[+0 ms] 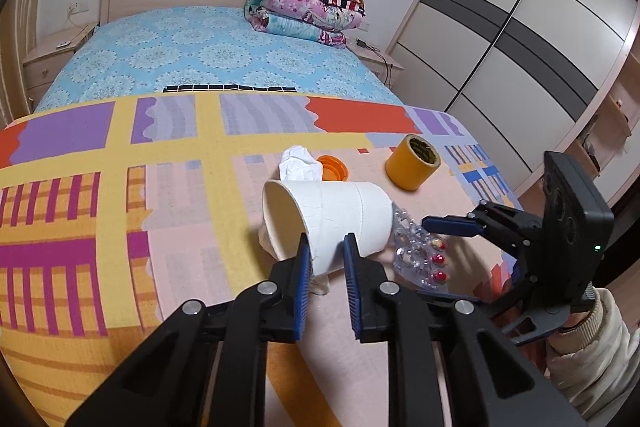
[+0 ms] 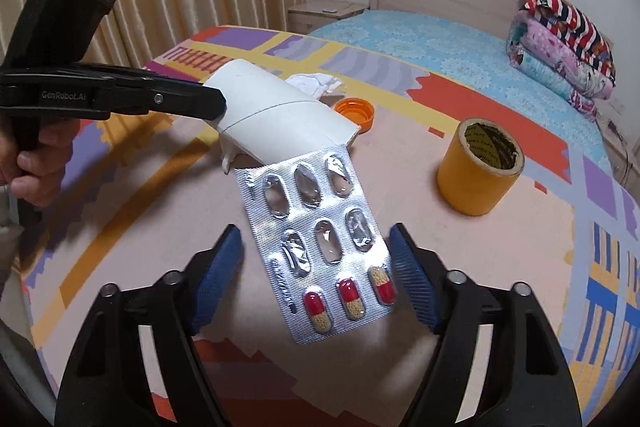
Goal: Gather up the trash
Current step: 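Close the right tool on the silver blister pack while the left tool grasps the white paper roll, then carry the paper roll with the left tool while the right tool carries the blister pack over the bin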
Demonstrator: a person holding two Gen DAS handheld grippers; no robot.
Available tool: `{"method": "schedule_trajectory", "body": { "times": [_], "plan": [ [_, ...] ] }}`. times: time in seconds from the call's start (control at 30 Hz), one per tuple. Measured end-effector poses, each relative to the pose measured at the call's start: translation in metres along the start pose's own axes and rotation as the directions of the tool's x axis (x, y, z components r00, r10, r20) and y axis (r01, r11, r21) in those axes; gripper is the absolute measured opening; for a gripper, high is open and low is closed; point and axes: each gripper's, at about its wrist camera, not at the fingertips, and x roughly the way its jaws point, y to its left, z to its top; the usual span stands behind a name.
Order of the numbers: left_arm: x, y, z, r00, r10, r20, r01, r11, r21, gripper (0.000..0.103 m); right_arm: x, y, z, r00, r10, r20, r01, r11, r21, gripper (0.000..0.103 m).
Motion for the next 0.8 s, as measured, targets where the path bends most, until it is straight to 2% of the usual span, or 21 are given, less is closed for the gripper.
{"method": "schedule_trajectory", "body": {
  "times": [0.3,0.8],
  "plan": [
    [-0.026,-0.017,-0.001,0.999,-0.004,0.04,0.003,1.0,0.024,0.002,-0.011,0.006,-0.002,1.0,-0.004,0.008,0.004,1.0,0.005,0.06],
    [-0.091,-0.059,-0.021,0.994,-0.022,0.11,0.014,0.997,0.069,0.002,-0.06,0.03,-0.018,0.997,-0.029,0.07,0.028,1.0,0.014,0.059]
  ]
}}
